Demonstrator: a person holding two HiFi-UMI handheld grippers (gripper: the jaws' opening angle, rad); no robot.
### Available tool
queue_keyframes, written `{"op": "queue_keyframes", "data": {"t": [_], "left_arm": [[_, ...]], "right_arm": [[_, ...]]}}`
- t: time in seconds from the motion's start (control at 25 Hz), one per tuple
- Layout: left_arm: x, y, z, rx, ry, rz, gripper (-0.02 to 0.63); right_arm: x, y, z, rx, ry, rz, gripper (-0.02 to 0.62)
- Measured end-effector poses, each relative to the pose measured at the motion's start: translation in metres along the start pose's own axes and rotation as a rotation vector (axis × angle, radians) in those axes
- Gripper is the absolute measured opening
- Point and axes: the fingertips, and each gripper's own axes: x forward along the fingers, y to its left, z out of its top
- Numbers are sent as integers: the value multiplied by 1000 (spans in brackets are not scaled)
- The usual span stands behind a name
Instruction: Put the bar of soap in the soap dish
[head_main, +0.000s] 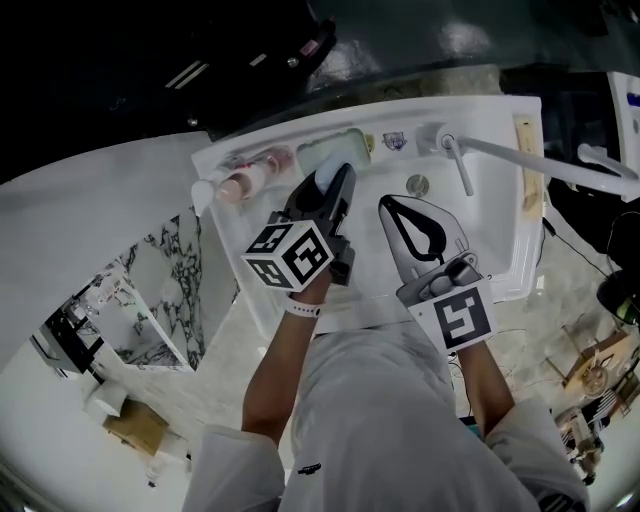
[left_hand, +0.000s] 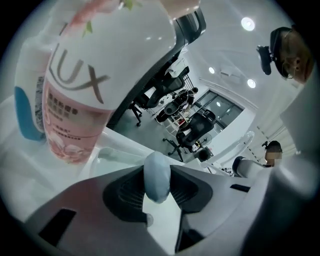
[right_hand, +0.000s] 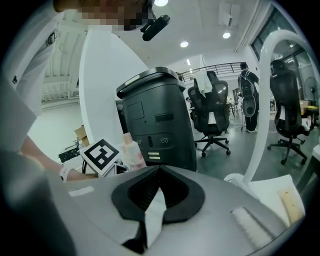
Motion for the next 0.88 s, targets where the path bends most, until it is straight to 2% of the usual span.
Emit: {"op": "queue_keyframes", "data": {"t": [0.36, 0.64, 0.88], "left_arm": [[29, 17, -15, 22, 91, 52, 121], [30, 16, -8, 51, 67, 95, 124], [21, 19, -6, 119, 70, 168, 197]], "right_arm": [[0, -13, -10, 30, 4, -15, 12], [-3, -17, -16, 41, 7, -7, 12], [-3, -12, -16, 38, 1, 10, 12]]}}
